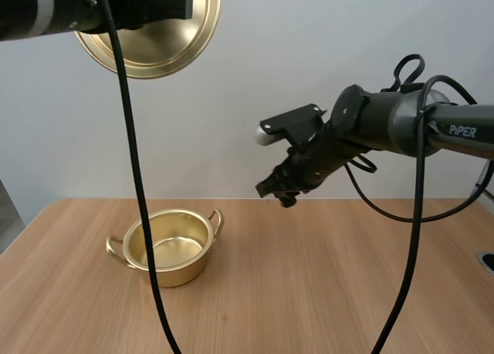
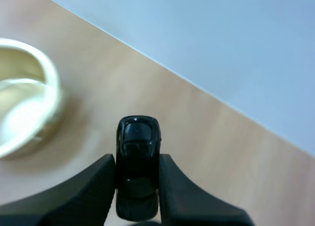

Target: Open the pot, put the car inside, and close it

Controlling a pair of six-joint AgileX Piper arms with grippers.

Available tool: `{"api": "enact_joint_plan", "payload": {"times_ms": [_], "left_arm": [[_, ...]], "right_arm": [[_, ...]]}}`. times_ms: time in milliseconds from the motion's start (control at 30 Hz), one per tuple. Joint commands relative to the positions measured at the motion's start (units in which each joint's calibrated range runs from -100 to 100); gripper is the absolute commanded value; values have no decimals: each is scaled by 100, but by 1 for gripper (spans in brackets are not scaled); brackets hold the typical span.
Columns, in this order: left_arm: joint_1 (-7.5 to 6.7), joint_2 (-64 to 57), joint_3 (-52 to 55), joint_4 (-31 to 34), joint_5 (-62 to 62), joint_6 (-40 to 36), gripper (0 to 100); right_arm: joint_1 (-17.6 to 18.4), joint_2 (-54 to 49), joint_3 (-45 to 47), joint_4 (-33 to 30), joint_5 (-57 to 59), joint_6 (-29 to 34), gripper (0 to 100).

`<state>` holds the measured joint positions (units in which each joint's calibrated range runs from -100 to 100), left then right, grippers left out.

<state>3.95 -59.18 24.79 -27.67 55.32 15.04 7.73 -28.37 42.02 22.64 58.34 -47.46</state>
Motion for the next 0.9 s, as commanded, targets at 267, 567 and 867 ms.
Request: {"api": "enact_joint_plan", "payload": {"times_ms": [267,567,867], "left_arm": [[278,-299,-804,-512,430,0,0],[287,-323,-1186,-512,708,0,0],[417,-338,-1297,-512,768,0,0]], "right_arm": [[1425,811,-405,1609,-1039,-1293,0],[1743,2292,-1187,1455,-1142,-1440,0],[1841,3430,-1296,827,-1465,-1431,0]]}}
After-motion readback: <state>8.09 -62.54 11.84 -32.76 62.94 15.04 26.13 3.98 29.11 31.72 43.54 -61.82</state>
